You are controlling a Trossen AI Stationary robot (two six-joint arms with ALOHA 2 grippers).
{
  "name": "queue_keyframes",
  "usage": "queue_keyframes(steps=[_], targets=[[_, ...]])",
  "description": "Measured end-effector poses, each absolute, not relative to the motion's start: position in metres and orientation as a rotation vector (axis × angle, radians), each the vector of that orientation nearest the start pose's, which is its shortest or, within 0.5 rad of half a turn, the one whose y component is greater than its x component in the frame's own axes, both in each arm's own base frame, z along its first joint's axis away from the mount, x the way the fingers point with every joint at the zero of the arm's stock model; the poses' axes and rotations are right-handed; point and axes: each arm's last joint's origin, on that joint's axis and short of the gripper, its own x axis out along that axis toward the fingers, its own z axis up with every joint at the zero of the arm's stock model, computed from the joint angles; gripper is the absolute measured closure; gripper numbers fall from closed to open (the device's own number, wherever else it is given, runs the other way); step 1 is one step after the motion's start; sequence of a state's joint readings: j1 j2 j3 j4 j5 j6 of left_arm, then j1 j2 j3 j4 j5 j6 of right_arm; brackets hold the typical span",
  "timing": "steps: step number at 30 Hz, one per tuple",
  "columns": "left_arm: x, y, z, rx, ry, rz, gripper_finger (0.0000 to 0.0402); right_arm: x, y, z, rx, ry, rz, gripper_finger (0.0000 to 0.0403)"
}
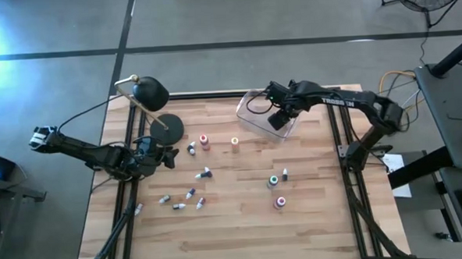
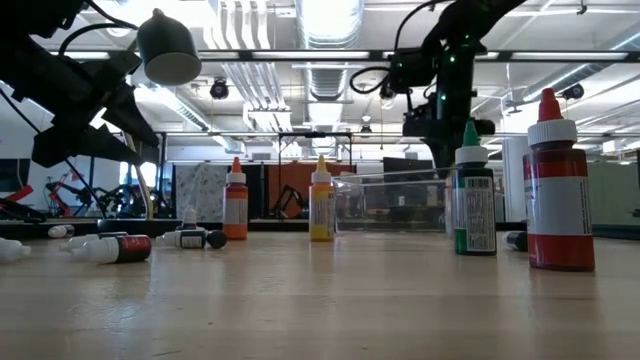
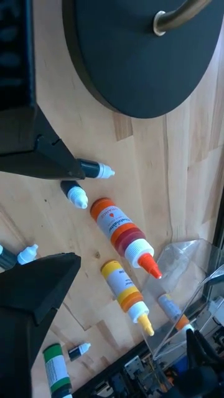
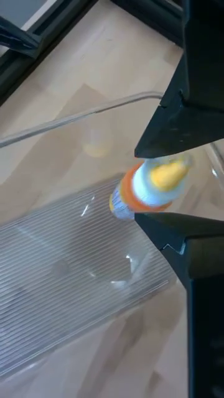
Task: Pick & Place food coloring
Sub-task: Put the large bottom yellow food coloring bottle into the transparent bin, then put the large red food coloring bottle into the transparent bin
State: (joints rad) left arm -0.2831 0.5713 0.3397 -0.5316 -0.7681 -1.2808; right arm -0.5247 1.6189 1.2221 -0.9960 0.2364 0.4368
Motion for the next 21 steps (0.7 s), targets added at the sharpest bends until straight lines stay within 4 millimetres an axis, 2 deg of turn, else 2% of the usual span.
queue_keyframes(steps=[12, 17, 21], targets=[[0.115, -0.013, 0.187, -0.823, 0.265, 0.787, 0.0225, 0.240, -0.148, 0.259, 0.505, 1.188, -0.973, 0.0201], [0.115, -0.013, 0.187, -0.825, 0.264, 0.786, 0.0225, 0.226, -0.130, 0.282, 0.467, 1.167, -0.927, 0.0184], [0.116, -0.013, 0.188, -0.829, 0.260, 0.784, 0.0225, 0.212, -0.107, 0.296, 0.595, 1.163, -0.867, 0.0182]])
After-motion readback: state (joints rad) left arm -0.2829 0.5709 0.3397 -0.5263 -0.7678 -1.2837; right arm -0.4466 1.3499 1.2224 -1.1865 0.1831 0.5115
